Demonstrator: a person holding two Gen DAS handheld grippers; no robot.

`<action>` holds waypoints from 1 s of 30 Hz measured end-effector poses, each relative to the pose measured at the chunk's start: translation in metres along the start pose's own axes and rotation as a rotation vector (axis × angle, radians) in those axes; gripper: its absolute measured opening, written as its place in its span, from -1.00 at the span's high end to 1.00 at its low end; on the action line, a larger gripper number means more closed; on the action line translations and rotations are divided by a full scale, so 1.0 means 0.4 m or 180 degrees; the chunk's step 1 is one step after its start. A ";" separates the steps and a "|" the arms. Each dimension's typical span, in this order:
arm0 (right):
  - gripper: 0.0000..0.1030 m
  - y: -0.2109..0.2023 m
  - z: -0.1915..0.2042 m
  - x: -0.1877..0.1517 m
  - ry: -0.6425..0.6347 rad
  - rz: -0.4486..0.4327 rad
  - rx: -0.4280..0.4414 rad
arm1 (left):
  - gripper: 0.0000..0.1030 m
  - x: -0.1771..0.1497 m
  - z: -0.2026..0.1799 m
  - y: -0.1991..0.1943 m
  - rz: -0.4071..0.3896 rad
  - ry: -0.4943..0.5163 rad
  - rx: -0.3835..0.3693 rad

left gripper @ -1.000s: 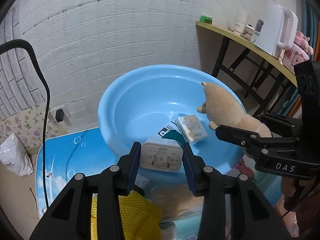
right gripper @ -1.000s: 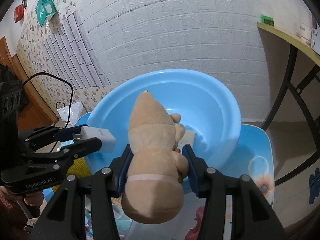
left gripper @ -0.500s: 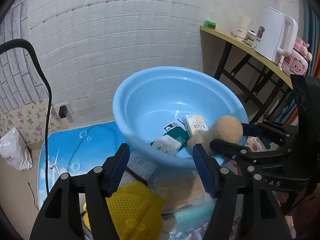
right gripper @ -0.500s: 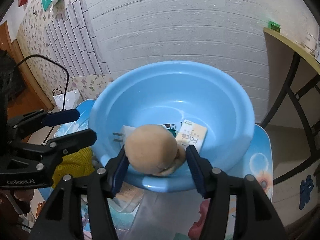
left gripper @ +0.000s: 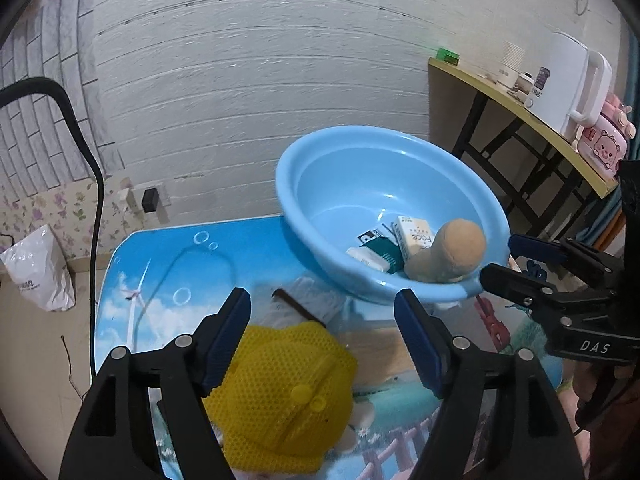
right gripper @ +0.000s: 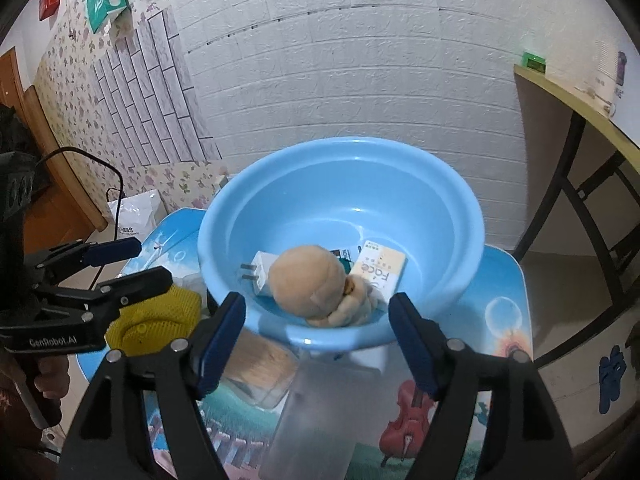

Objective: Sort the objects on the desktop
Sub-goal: 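Carry the charger and plush toy into the blue basin and release them, then withdraw both tools from the basin back over the table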

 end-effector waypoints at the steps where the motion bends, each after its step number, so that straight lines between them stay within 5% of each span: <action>1: -0.44 -0.003 -0.002 -0.003 0.0009 0.0003 -0.0002 | -0.44 -0.005 0.002 -0.004 0.0004 -0.0005 0.0013; 30: -0.45 -0.023 -0.009 -0.138 0.0184 0.0280 -0.0020 | -0.45 -0.136 0.091 -0.059 0.0129 -0.0244 0.0274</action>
Point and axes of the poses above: each gripper's, at about its wrist camera, not at the fingertips, and y roughly the way its jaws point, z to its left, x to its top, the point moved 2 cm from there along y, roughly the way its jaws point, and after that the axes turned 2 degrees about -y, right-handed, at the moved point
